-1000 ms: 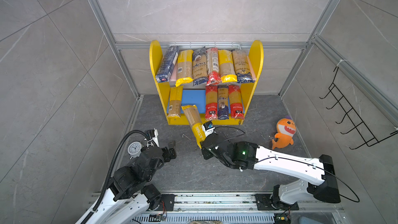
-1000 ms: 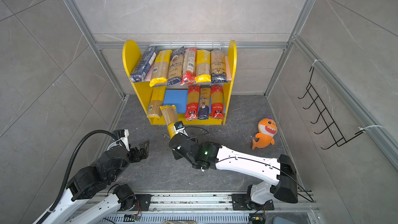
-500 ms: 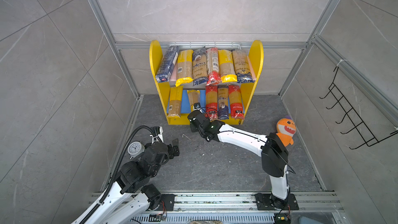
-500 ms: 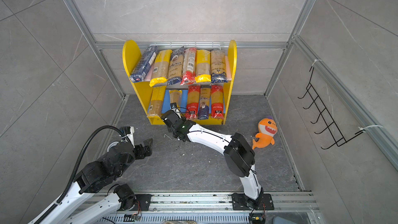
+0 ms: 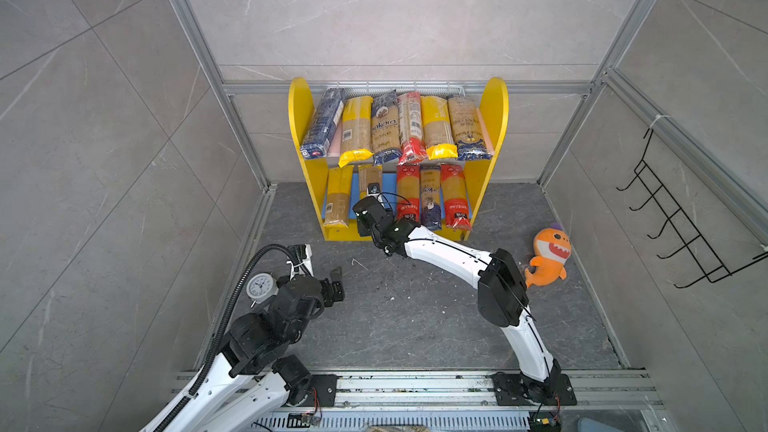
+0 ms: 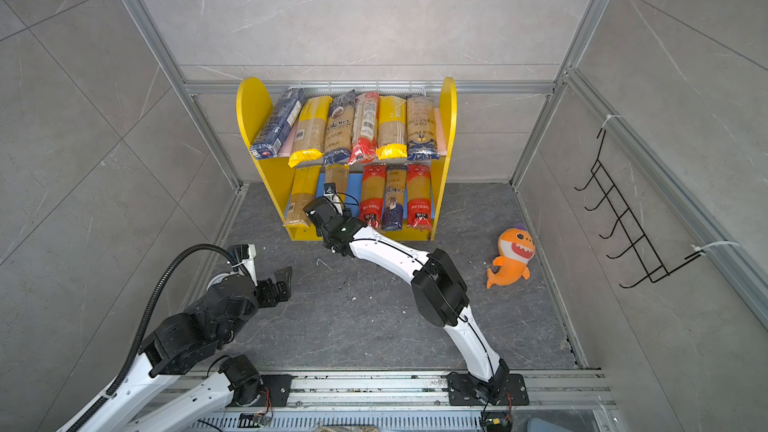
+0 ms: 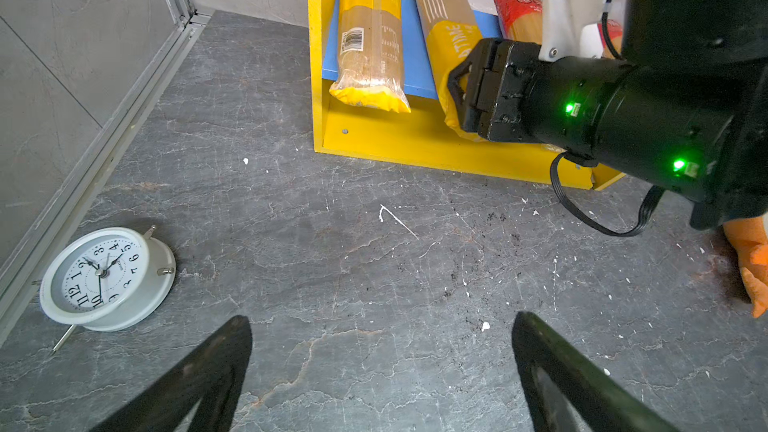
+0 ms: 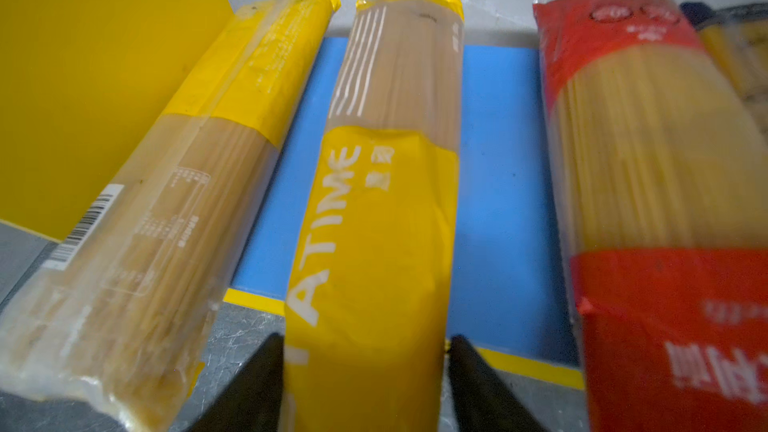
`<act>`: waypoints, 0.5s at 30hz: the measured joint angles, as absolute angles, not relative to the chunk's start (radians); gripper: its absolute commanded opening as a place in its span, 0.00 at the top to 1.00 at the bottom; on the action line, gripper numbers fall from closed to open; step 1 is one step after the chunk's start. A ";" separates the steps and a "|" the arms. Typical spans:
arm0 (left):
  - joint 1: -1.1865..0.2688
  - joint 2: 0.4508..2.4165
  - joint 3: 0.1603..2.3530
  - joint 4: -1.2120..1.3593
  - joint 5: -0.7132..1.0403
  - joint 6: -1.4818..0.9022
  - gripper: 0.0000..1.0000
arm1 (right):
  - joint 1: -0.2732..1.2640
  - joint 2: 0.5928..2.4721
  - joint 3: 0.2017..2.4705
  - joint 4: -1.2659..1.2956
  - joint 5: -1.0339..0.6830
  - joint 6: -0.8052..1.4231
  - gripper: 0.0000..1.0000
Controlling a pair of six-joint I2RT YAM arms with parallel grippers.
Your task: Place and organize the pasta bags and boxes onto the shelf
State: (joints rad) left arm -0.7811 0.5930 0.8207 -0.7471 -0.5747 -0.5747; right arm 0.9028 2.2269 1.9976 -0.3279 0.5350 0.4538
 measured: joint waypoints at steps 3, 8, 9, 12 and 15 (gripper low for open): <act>-0.781 0.586 0.821 -0.748 -0.574 -0.575 0.00 | 0.903 2.223 1.997 -0.323 0.535 0.455 0.00; -0.781 0.563 0.821 -0.748 -0.574 -0.575 0.00 | 0.905 2.177 1.961 -0.328 0.511 0.455 0.00; -0.781 0.557 0.821 -0.748 -0.574 -0.575 0.00 | 0.909 2.159 1.945 -0.332 0.505 0.455 0.00; -0.781 0.544 0.821 -0.748 -0.574 -0.575 0.00 | 0.931 2.091 1.877 -0.339 0.498 0.455 0.00; -0.781 0.538 0.821 -0.748 -0.575 -0.575 0.00 | 0.969 1.991 1.755 -0.340 0.484 0.456 0.00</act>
